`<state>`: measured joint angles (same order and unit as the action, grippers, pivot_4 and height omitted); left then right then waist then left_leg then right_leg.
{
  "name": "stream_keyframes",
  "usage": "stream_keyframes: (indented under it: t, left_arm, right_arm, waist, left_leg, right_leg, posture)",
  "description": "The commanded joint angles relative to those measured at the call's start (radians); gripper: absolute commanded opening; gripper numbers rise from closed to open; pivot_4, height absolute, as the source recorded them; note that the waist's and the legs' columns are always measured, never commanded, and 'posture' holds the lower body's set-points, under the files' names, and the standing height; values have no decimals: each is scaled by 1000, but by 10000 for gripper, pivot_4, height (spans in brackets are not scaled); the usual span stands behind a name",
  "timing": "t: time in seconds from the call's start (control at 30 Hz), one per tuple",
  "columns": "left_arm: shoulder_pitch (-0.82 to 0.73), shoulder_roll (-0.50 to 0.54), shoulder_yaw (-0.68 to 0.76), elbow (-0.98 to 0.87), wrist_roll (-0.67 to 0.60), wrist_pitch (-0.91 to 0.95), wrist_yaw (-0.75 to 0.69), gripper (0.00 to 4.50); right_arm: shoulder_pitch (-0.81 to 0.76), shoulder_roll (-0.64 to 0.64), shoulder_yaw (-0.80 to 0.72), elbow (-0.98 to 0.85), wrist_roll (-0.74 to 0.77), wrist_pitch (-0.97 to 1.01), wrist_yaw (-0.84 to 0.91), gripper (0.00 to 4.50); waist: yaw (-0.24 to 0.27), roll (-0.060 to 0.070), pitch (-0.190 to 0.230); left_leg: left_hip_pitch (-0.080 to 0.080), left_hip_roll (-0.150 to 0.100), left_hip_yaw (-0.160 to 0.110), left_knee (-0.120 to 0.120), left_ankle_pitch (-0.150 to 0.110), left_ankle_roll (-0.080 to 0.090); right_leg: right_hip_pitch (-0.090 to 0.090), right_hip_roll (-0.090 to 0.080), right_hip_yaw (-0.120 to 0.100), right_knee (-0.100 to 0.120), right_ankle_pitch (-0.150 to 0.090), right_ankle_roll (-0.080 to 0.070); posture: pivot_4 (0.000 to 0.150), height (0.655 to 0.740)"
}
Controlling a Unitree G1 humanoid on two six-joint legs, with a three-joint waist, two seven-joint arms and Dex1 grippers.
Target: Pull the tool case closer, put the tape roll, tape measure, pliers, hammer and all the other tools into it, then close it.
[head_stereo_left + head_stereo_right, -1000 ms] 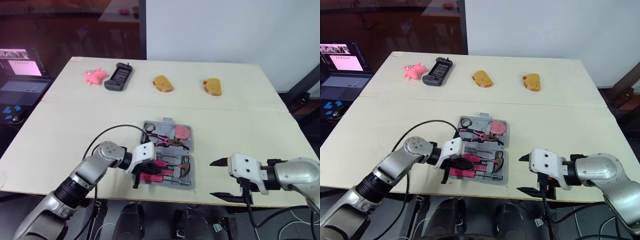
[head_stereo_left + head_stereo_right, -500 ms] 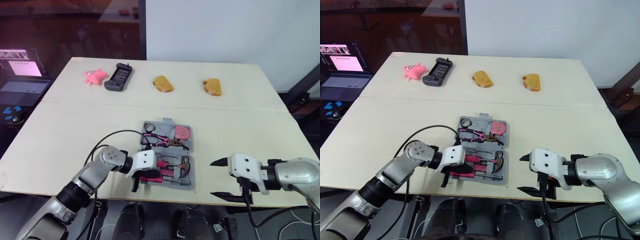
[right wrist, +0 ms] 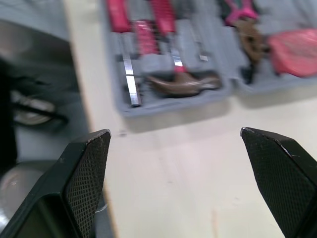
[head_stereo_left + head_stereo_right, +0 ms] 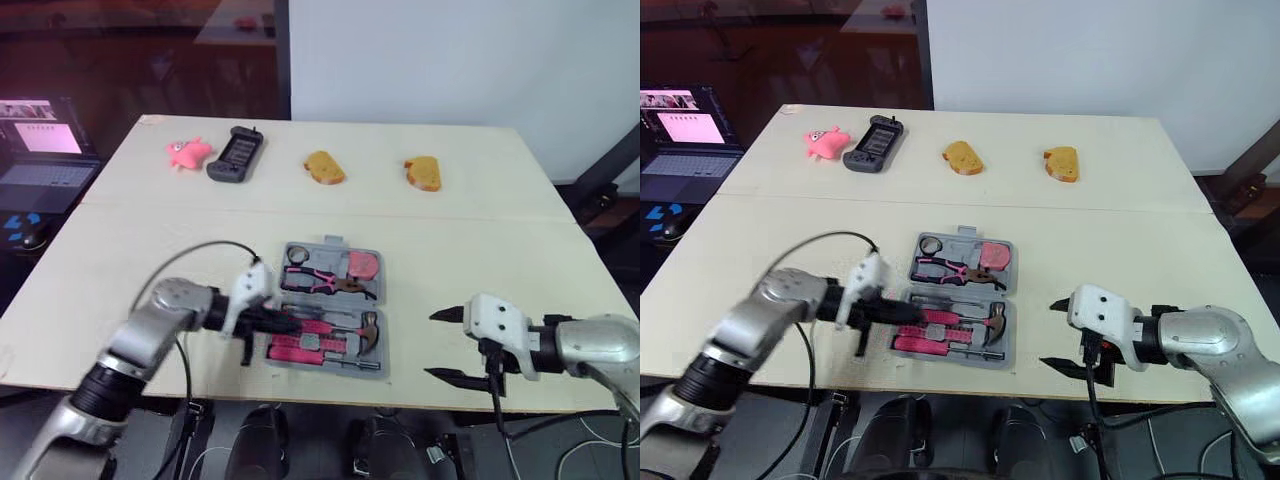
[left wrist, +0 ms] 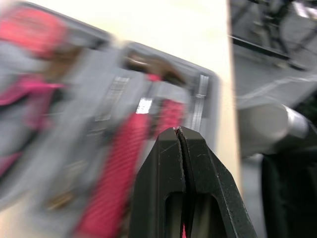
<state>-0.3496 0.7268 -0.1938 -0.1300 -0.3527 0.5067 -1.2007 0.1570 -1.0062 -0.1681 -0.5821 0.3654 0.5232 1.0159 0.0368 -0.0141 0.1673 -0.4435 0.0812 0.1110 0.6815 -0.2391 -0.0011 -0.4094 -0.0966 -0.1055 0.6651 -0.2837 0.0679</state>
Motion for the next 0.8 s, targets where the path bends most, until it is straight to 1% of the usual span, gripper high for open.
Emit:
stream_keyframes:
  t: [0.03,0.07,0.1,0.13,0.17,0.2,0.3,0.33,0.4,0.43,0.47,0.6,0.8]
  left_arm:
    - [5,65,82,85,48,-149,-13,480]
    - [8,86,102,135,60,-194,-19,480]
    - [7,102,118,182,64,-216,-24,0]
    - [-2,109,137,232,58,-217,-24,0]
    - [-12,106,154,273,47,-216,-25,0]
    - [-22,104,164,311,38,-221,-37,0]
    - [-42,94,153,418,84,-323,-51,0]
    - [-50,85,152,439,90,-335,-47,0]
    - [-80,55,153,491,83,-297,-29,0]
    - [-90,45,150,508,87,-292,-22,0]
    - [-97,36,127,539,117,-340,-30,0]
    - [-153,-58,68,678,207,-507,-1,0]
    - [-176,-145,22,741,258,-574,11,0]
  right_arm:
    - [-20,23,-10,14,14,-13,-12,45000]
    - [-46,52,0,39,16,-39,-24,45000]
    - [-68,72,16,66,1,-74,-33,38625]
    - [-87,82,37,96,-14,-99,-26,36196]
    - [-103,87,55,122,-26,-119,-15,31895]
    - [-124,89,82,152,-37,-118,-6,26232]
    - [-206,123,169,262,-97,-158,-18,13379]
    - [-222,130,186,288,-114,-176,-20,6622]
    - [-251,144,221,342,-153,-228,-18,194]
    - [-259,148,231,362,-165,-253,-16,194]
    - [-277,161,249,394,-178,-264,-19,194]
    - [-370,221,320,572,-272,-343,-52,194]
    - [-447,278,373,716,-330,-416,-57,194]
  waist:
    - [0,2,1]
    - [0,2,1]
    - [0,2,1]
    - [0,2,1]
    - [-1,3,1]
    - [0,3,2]
    - [1,3,2]
    - [1,3,2]
    - [4,4,2]
    - [4,4,2]
    - [2,4,2]
    - [-2,4,2]
    - [-6,4,2]
  left_leg:
    - [0,0,0,0,0,0]
    - [0,-1,0,0,0,0]
    - [0,0,0,-1,0,0]
    - [0,0,0,-1,0,0]
    - [0,0,1,-1,0,0]
    - [0,0,1,-1,0,0]
    - [-1,0,1,-1,0,0]
    - [-2,0,1,-1,0,0]
    - [-2,0,2,-1,0,0]
    - [-3,0,2,-1,0,0]
    - [-3,-1,2,-1,0,0]
    - [-1,0,6,-1,0,0]
    - [-2,0,8,-1,0,-1]
  right_leg:
    - [0,0,0,0,0,0]
    - [0,0,0,0,0,0]
    - [0,0,0,0,0,0]
    - [-1,0,-1,0,0,0]
    - [-1,0,0,0,0,0]
    - [-3,0,-1,0,0,0]
    - [-5,-1,-1,-1,0,0]
    - [-5,-1,-1,-1,0,0]
    - [-5,-1,-1,0,0,0]
    - [-5,-1,-1,0,0,0]
    - [-3,-1,-1,0,1,1]
    - [-2,0,-1,1,2,4]
    - [-3,0,-1,2,3,4]
  posture:
    - [1500,7188]
    - [1500,7188]
    - [1500,7188]
    - [1500,7188]
    - [1500,7188]
    - [1500,7188]
    - [1500,7188]
    - [1500,7188]
    - [1500,7188]
    - [1500,7188]
    - [1500,7188]
    - [1500,7188]
    - [1500,7188]
